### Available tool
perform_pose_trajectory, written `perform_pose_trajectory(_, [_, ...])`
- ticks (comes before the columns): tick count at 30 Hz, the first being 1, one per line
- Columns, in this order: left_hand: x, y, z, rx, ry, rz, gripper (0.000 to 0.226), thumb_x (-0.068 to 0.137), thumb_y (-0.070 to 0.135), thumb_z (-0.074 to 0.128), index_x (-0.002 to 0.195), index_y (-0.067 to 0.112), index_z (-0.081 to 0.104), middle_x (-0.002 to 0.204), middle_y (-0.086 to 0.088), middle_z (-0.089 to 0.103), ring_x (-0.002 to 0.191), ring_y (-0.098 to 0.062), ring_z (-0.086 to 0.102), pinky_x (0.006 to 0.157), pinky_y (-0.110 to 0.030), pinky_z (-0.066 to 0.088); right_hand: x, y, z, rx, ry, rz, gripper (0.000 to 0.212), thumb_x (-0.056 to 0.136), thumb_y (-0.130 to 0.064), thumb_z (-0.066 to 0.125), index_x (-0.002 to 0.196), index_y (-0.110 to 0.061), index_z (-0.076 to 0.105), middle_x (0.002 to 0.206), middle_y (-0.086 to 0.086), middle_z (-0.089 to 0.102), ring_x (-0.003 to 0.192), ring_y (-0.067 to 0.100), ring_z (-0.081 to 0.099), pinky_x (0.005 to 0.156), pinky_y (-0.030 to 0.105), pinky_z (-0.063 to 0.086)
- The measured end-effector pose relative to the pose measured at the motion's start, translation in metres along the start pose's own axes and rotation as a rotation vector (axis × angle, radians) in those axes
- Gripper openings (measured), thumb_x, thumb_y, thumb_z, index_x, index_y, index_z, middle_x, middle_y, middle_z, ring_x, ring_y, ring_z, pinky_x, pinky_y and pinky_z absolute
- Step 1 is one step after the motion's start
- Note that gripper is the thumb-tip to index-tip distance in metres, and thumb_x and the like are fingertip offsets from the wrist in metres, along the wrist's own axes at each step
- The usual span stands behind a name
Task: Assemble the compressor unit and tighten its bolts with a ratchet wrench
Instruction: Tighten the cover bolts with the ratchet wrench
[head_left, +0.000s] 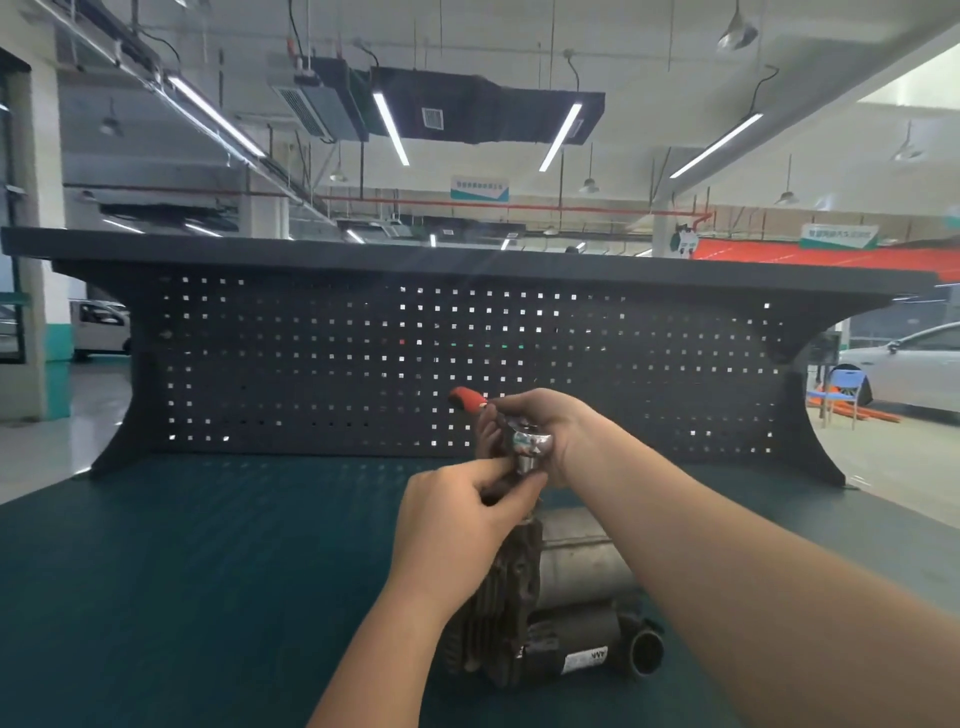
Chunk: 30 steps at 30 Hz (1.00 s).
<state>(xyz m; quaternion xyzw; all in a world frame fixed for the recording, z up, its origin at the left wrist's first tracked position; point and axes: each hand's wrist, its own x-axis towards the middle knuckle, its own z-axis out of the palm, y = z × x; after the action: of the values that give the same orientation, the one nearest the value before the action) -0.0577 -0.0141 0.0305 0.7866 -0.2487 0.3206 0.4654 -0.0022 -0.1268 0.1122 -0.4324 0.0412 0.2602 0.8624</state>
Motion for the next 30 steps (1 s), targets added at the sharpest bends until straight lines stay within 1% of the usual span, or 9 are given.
perform_pose_trajectory(5, [0.004,-0.003,-0.002,-0.079,-0.041,-0.068,0.029,0.066,0.064,0.070,0.094,0.057,0.063,0.074,0.027,0.071,0.074,0.008,0.066,0.067,-0.023,0.049,0.004,-0.002,0.001,0.070,0.000,-0.079,0.029,0.099,-0.016,0.041,0.076,-0.001,0.051,0.049,0.003,0.048,0.033,0.014,0.043,0.033,0.017,0.039])
perform_pose_trajectory(8, [0.003,-0.004,-0.001,-0.080,-0.005,-0.111,0.050,0.053,0.082,0.062,0.086,0.045,0.070,0.074,0.028,0.070,0.073,0.009,0.065,0.069,-0.024,0.052,-0.003,-0.009,0.008,0.017,-0.066,-0.121,0.022,0.098,-0.003,0.035,0.086,0.001,0.053,0.050,0.002,0.046,0.030,0.010,0.042,0.030,0.015,0.036])
perform_pose_trajectory(12, [0.001,-0.006,0.000,-0.091,0.081,-0.140,0.070,0.058,0.089,0.049,0.080,0.028,0.074,0.076,0.022,0.071,0.075,0.006,0.066,0.071,-0.018,0.051,-0.033,-0.045,0.027,-0.051,-0.032,-0.320,0.018,0.099,-0.001,0.034,0.092,0.005,0.050,0.042,0.001,0.045,0.026,0.006,0.038,0.027,0.015,0.032])
perform_pose_trajectory(15, [0.001,-0.012,-0.009,-0.066,-0.026,-0.121,0.051,0.070,0.074,0.058,0.083,0.029,0.076,0.089,0.022,0.071,0.091,0.011,0.062,0.081,-0.010,0.047,-0.069,-0.072,0.018,-0.650,0.353,-0.651,0.038,0.099,-0.031,0.053,0.098,0.007,0.052,0.038,0.003,0.054,0.026,0.008,0.045,0.028,0.014,0.032])
perform_pose_trajectory(18, [0.002,-0.023,-0.020,-0.051,-0.206,-0.088,0.028,0.070,0.050,0.079,0.093,0.034,0.078,0.105,0.032,0.066,0.109,0.017,0.053,0.090,0.000,0.036,-0.093,-0.071,-0.031,-1.307,0.816,-0.686,0.081,0.088,-0.072,0.035,0.066,0.004,0.056,0.034,0.003,0.054,0.025,0.015,0.050,0.029,0.015,0.033])
perform_pose_trajectory(20, [0.001,-0.028,-0.022,-0.079,-0.196,-0.088,0.043,0.063,0.056,0.078,0.100,0.034,0.076,0.114,0.034,0.061,0.116,0.019,0.046,0.093,0.002,0.032,-0.090,-0.059,-0.090,-1.392,0.987,-0.503,0.079,0.091,-0.067,0.035,0.069,0.004,0.061,0.048,0.010,0.061,0.038,0.021,0.057,0.042,0.024,0.045])
perform_pose_trajectory(23, [-0.001,-0.030,-0.018,-0.132,-0.150,-0.131,0.066,0.056,0.062,0.073,0.117,0.039,0.065,0.129,0.028,0.052,0.123,0.013,0.043,0.105,-0.015,0.035,-0.072,-0.021,-0.175,-1.561,1.118,-0.237,0.032,0.100,-0.025,0.045,0.105,0.002,0.062,0.070,0.011,0.061,0.064,0.022,0.062,0.062,0.030,0.048])
perform_pose_trajectory(25, [-0.003,-0.031,-0.015,-0.190,-0.140,-0.174,0.072,0.056,0.061,0.074,0.123,0.047,0.054,0.128,0.027,0.049,0.121,0.010,0.045,0.102,-0.021,0.039,-0.057,0.006,-0.204,-1.528,1.145,-0.181,0.019,0.097,-0.016,0.047,0.101,-0.004,0.060,0.072,0.009,0.058,0.073,0.026,0.063,0.061,0.026,0.041])
perform_pose_trajectory(30, [-0.005,-0.035,-0.015,-0.292,-0.171,-0.252,0.080,0.054,0.053,0.078,0.123,0.058,0.038,0.119,0.023,0.049,0.102,0.006,0.057,0.076,-0.008,0.046,-0.035,0.025,-0.213,-1.327,1.315,-0.266,0.018,0.094,-0.025,0.049,0.086,-0.008,0.052,0.079,0.009,0.054,0.078,0.031,0.055,0.067,0.031,0.042])
